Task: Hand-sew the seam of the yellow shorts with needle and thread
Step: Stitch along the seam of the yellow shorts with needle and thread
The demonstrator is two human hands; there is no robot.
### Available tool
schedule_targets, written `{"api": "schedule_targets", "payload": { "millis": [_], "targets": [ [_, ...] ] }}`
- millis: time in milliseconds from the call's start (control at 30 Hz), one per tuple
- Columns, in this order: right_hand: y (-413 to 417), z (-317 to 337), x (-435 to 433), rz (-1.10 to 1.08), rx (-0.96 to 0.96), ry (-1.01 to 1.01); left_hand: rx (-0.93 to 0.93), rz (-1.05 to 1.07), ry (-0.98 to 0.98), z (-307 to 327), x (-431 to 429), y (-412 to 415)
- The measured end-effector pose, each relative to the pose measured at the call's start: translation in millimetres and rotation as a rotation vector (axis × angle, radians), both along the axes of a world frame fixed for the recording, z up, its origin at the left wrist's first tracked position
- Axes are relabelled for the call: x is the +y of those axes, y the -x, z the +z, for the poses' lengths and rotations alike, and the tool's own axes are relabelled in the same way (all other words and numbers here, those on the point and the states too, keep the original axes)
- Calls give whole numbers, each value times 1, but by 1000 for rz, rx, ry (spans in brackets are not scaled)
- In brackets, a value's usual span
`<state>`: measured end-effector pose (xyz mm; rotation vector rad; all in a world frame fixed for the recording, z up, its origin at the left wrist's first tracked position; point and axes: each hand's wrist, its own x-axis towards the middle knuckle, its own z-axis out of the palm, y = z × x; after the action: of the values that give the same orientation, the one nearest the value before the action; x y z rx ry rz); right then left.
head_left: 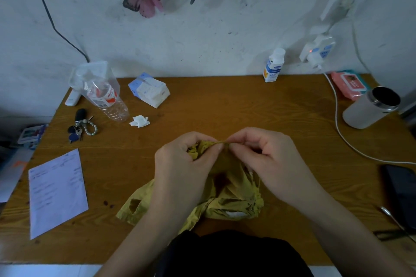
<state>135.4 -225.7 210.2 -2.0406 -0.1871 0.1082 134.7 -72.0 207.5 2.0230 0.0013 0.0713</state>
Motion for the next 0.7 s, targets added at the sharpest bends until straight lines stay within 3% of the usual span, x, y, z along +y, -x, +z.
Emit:
{"api": "schedule_targets", "payload": {
  "millis": [233, 700],
  "targets": [
    [-8, 1, -14, 98, 305, -288, 356, -89, 355, 4, 7, -7],
    [-17, -5, -27, 238, 577, -592, 726, -193, 716, 5, 10, -18]
  ]
}}
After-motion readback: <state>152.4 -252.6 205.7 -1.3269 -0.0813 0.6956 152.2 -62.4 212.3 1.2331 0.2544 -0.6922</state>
